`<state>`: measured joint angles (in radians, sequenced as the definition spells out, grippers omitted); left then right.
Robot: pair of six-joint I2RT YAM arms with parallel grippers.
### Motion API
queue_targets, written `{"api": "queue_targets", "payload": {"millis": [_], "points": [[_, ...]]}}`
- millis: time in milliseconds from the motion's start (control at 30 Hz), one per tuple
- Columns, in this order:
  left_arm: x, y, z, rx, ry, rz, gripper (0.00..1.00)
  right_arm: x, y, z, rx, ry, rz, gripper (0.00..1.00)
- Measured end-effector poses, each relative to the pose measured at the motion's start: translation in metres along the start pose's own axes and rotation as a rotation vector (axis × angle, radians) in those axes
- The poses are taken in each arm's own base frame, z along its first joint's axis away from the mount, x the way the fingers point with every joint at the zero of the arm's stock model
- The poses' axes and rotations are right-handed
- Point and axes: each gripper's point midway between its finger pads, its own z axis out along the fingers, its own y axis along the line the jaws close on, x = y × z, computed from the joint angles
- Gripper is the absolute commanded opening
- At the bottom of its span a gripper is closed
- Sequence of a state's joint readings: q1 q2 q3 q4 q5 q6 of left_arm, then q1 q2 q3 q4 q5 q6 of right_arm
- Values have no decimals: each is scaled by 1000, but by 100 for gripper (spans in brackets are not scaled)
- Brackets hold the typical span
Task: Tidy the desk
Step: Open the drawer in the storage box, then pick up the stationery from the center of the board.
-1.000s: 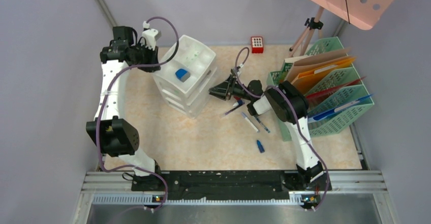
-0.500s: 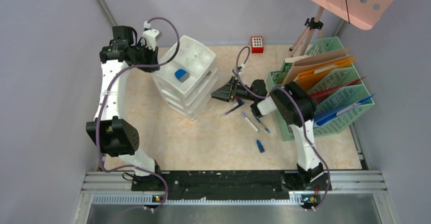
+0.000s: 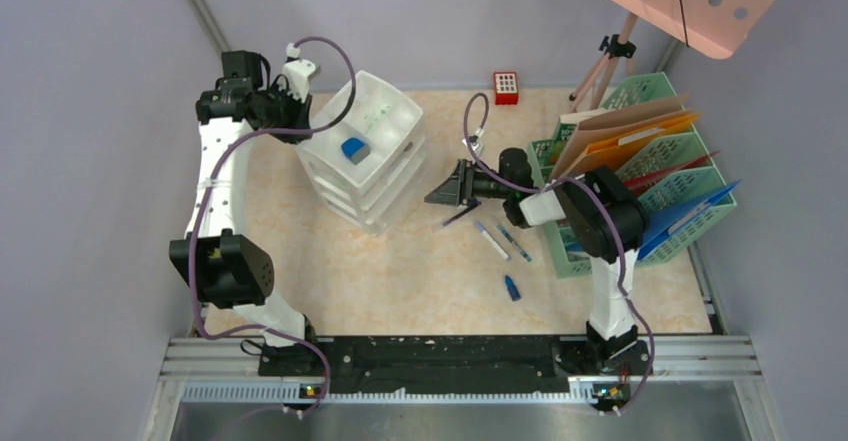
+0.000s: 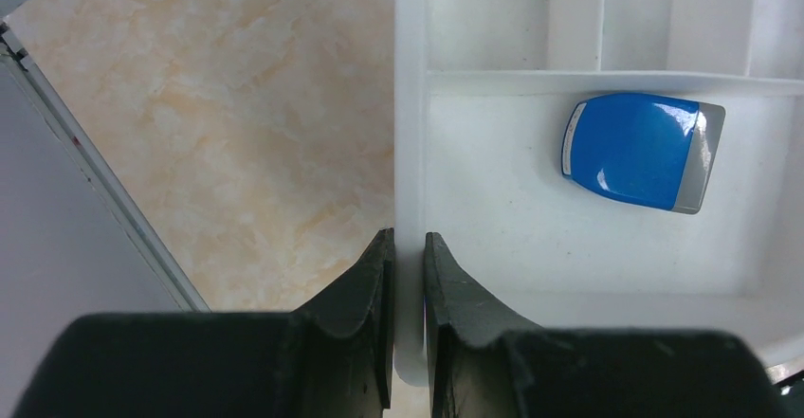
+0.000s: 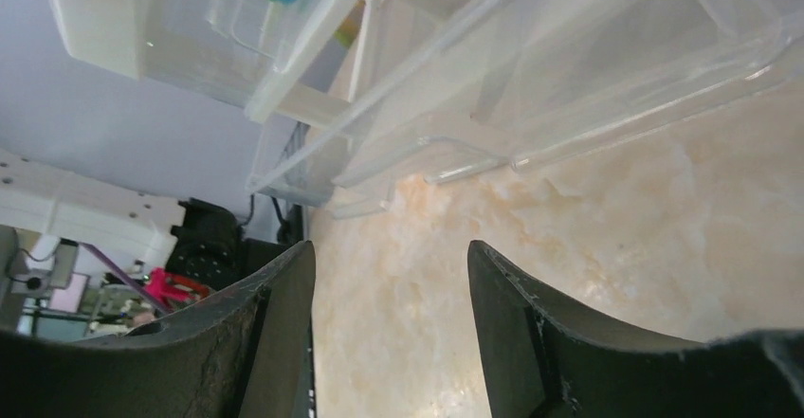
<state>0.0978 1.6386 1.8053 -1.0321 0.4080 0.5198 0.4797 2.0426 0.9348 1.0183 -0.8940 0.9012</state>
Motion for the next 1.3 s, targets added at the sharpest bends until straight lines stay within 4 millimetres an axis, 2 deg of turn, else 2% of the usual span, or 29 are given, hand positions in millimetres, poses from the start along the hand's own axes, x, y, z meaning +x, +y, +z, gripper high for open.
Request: {"api": "queue_targets", "payload": {"millis": [233, 467, 633, 733, 933, 1000, 1100, 1133, 1233, 1300], "points": [[2, 2, -1, -5, 10, 33, 0, 12, -15, -13, 142, 96, -122, 59], [9, 10, -6, -8, 21, 90, 0, -18, -2, -35, 292, 154, -438, 64], [13, 14, -12, 5, 31, 152, 0, -32, 2, -54, 391, 200, -598, 69], [14, 13, -17, 19, 37, 186, 0, -33, -3, -64, 451, 242, -653, 70], [15, 12, -21, 43, 30, 218, 0, -20, -21, -83, 552, 348, -705, 71], [14, 12, -21, 46, 25, 211, 5, -20, -22, -85, 579, 377, -730, 70], [12, 12, -21, 43, 14, 196, 25, -22, -20, -83, 596, 401, -781, 67], [10, 14, -19, 36, 3, 188, 34, -23, -21, -83, 610, 416, -809, 65], [8, 17, -18, 25, -2, 192, 39, -24, -25, -83, 627, 430, -804, 62], [3, 23, -17, -1, -21, 204, 41, -33, -34, -76, 647, 432, -805, 60]]}}
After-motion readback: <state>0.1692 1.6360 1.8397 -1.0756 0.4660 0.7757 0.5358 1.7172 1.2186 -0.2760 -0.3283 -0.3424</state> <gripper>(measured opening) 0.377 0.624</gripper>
